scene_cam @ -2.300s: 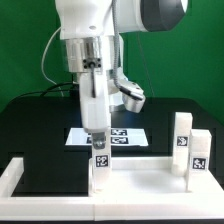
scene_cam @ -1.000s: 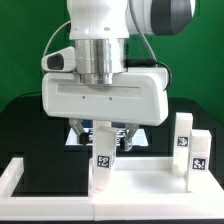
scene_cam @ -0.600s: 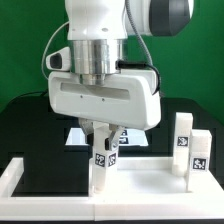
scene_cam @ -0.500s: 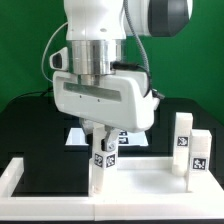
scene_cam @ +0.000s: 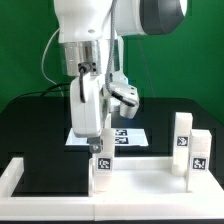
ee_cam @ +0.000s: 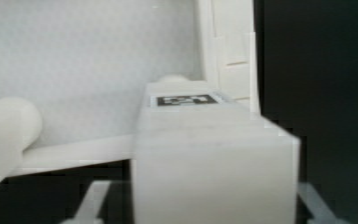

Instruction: Assemble desk

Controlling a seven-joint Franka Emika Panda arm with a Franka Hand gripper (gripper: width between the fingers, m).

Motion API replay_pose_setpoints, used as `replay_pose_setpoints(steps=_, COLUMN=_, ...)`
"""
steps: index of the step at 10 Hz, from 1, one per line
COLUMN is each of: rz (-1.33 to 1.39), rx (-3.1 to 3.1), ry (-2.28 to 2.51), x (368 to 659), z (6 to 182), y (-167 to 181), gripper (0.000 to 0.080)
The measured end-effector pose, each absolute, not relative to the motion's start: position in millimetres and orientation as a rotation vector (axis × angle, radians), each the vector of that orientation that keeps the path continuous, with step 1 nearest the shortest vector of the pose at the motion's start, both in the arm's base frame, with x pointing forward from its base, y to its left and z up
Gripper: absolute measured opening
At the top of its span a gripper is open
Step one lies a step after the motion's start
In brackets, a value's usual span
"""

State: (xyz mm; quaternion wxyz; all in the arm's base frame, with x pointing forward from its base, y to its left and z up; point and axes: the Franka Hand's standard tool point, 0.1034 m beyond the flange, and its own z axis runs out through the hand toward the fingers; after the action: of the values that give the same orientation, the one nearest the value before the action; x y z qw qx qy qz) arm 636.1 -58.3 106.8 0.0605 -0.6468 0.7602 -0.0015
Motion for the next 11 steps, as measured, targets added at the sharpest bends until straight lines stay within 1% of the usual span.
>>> replay_pose_setpoints(steps=2, rz=-0.012, rx=-2.037, ry=2.234, x=636, z=105.8, y=-59, gripper=0.0296)
replay_pose_setpoints(steps=3, rz=-0.042, rx=-2.254, ry=2.064, x=635, z=105.4, y=-60, gripper=0.0515)
replay_pose_setpoints(steps=4, rz=-0.076, rx=-2.503, ry=1.79, x=636, z=105.7, y=-57, gripper=0.0515)
replay_pose_setpoints(steps=5, rz=-0.082, rx=-2.682, ry=1.512, x=637, z=105.1, y=-52, gripper=0.0628)
replay_pose_setpoints(steps=6, rz=-0.08, rx=-2.734, ry=1.417, x=636, z=104.8, y=-48, gripper=0.0644)
replay_pose_setpoints(steps=9, rz=-0.088, rx=-2.882, ry=1.121, x=635, z=103.9, y=-50, gripper=0.0649)
replay_pose_setpoints(steps=10, rz=-0.108, rx=-2.969, ry=0.928, x=636, z=104.3, y=-51, gripper=0.0649)
replay_pose_setpoints(steps=11, rz=-0.155, rx=-3.086, ry=0.583, x=639, z=104.2, y=-51, gripper=0.0649)
